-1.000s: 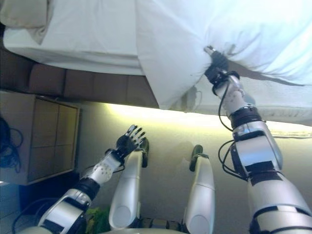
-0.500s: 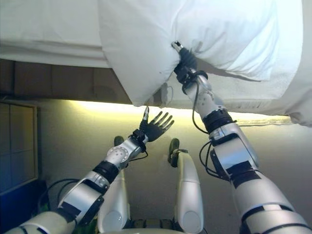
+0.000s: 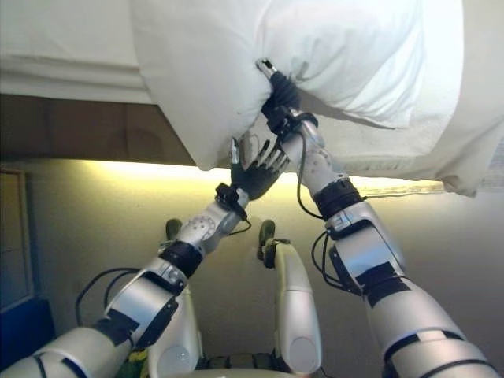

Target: Make the bed neatly

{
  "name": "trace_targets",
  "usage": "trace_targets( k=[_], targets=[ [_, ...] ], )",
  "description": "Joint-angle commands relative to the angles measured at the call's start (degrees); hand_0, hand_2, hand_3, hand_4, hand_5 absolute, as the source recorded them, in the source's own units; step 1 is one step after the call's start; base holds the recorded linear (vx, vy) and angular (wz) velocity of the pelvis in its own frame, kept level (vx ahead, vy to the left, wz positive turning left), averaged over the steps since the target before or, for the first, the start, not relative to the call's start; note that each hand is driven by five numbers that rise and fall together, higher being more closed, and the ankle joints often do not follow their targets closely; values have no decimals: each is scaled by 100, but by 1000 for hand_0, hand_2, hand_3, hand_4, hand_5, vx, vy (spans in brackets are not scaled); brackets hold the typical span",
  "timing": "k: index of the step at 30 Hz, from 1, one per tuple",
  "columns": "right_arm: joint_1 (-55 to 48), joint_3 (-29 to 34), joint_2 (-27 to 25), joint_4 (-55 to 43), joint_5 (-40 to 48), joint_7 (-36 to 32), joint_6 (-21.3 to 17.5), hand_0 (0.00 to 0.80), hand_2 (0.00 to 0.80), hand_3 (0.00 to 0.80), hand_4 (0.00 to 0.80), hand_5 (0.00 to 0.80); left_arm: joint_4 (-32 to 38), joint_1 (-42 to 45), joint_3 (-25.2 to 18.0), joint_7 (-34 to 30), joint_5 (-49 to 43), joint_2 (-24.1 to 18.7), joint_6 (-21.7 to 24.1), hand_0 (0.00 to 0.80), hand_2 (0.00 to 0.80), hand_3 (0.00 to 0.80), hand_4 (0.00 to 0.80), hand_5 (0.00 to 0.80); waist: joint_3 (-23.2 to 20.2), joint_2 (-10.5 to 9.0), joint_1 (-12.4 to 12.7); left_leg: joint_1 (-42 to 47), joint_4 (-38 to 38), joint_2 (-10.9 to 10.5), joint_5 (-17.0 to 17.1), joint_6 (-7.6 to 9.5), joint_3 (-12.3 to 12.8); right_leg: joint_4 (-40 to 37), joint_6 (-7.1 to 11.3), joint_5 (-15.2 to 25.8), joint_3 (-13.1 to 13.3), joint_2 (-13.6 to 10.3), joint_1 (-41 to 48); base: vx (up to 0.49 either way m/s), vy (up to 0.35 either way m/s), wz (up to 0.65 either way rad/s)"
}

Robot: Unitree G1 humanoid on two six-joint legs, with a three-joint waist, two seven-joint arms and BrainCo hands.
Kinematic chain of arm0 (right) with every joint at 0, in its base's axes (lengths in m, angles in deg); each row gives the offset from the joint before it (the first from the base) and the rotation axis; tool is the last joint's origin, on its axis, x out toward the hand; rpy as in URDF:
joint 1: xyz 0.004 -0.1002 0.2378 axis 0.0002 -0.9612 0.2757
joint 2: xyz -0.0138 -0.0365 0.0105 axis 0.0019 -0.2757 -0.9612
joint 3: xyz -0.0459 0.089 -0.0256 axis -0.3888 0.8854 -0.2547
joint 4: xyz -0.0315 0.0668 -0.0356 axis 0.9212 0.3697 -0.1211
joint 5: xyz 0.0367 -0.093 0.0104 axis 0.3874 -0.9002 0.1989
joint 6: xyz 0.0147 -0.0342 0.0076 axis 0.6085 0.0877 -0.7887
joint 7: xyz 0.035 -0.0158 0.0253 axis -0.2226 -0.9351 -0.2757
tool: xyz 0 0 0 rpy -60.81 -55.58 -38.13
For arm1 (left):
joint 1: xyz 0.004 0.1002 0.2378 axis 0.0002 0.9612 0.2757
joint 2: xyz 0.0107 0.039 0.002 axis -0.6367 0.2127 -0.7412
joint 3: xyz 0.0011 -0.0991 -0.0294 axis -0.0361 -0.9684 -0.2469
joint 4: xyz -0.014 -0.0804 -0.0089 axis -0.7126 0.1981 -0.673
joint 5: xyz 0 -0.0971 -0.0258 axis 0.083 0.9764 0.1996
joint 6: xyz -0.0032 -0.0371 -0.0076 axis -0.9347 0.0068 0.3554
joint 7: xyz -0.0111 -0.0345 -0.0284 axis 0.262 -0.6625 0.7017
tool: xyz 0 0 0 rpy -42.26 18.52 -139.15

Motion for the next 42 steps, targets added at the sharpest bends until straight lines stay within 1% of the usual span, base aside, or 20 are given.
trace_targets(
  k=[1,5,8,13,17,21,25,28,30,31,32,34,37,42],
  targets=[
    [25,-18,250,-1198,187,-449,-117,800,800,800,800,800,271,-654,-152,-356,143,534,260,0,0,0,0,0,-51,-212,11,-255,297,-118,-98,470,97,-762,291,790,93,-117,150,41,-52,-6],
    [-137,-41,280,-1496,236,-526,-58,800,800,800,800,800,152,-1017,-359,-430,143,475,562,0,0,0,0,0,-97,-294,-92,-339,328,-93,-80,456,129,-765,293,819,89,-94,61,34,-25,0],
    [-219,-87,256,-1749,305,-557,22,800,800,800,800,800,103,-1286,-503,-476,143,354,903,0,0,0,0,0,-151,-358,-159,-441,352,-55,-70,421,117,-779,293,837,69,-80,-42,0,0,0],
    [-447,-65,229,-2098,373,-673,18,800,800,800,800,800,73,-1533,-805,-611,143,154,1326,0,0,0,0,0,-189,-389,-237,-477,324,-8,-52,382,148,-772,274,795,49,-76,-100,17,2,-2],
    [-559,14,201,-2260,325,-642,-2,800,800,800,800,800,147,-1570,-1029,-723,143,32,1581,0,0,0,0,0,-178,-330,-241,-488,288,-28,-31,357,154,-741,254,748,47,-115,-150,29,49,-3],
    [-653,108,125,-2387,370,-639,-101,800,800,800,800,800,242,-1568,-1230,-694,143,-72,1773,0,0,0,0,0,-157,-286,-218,-507,226,-41,-7,343,146,-716,246,693,25,-169,-191,5,47,-1],
    [-816,201,88,-2477,424,-663,-178,800,800,800,800,800,406,-1393,-1357,-598,143,-116,2000,0,0,0,0,0,-142,-242,-169,-482,146,-56,15,327,132,-696,248,637,-20,-218,-178,-11,39,5],
    [-896,264,50,-2413,375,-669,-205,800,800,800,800,800,525,-1269,-1460,-539,143,-142,2216,0,0,0,0,0,-143,-196,-142,-404,32,-57,45,318,171,-719,253,602,-41,-244,-124,-16,44,7],
    [-930,288,-2,-2357,268,-598,-205,800,800,800,800,800,563,-1208,-1528,-566,143,-196,2234,0,0,0,0,0,-142,-164,-120,-338,-39,-61,66,312,196,-747,256,583,-58,-275,-75,-20,49,7],
    [-939,300,-36,-2329,206,-497,-182,668,668,668,668,668,570,-1185,-1543,-593,143,-223,2235,0,0,0,0,0,-146,-155,-116,-311,-65,-58,71,305,207,-761,260,580,-70,-292,-51,-27,50,8],
    [-950,324,-91,-2268,129,-329,-128,0,0,0,0,0,593,-1162,-1568,-578,143,-264,2258,0,0,0,0,0,-155,-145,-102,-285,-93,-54,81,299,216,-774,259,574,-84,-308,-30,-31,49,9],
    [-977,382,-187,-2153,152,-284,-44,0,0,0,0,0,681,-1108,-1628,-486,143,-327,2324,0,0,0,0,0,-167,-129,-84,-216,-158,-52,98,281,230,-805,264,559,-106,-328,31,-35,65,10],
    [-1070,407,-319,-1998,-65,-239,-10,0,0,0,0,0,791,-1013,-1701,-438,143,-421,2421,0,0,0,0,0,-191,-114,-63,-96,-255,-56,123,278,247,-825,273,527,-117,-351,137,-40,83,11],
    [-1161,387,-521,-1870,-379,-346,256,0,0,0,0,0,829,-913,-1795,-370,143,-588,2370,0,0,0,0,0,-246,-115,-20,104,-339,-51,116,281,299,-842,296,497,-151,-408,321,-37,57,13]
  ],
)
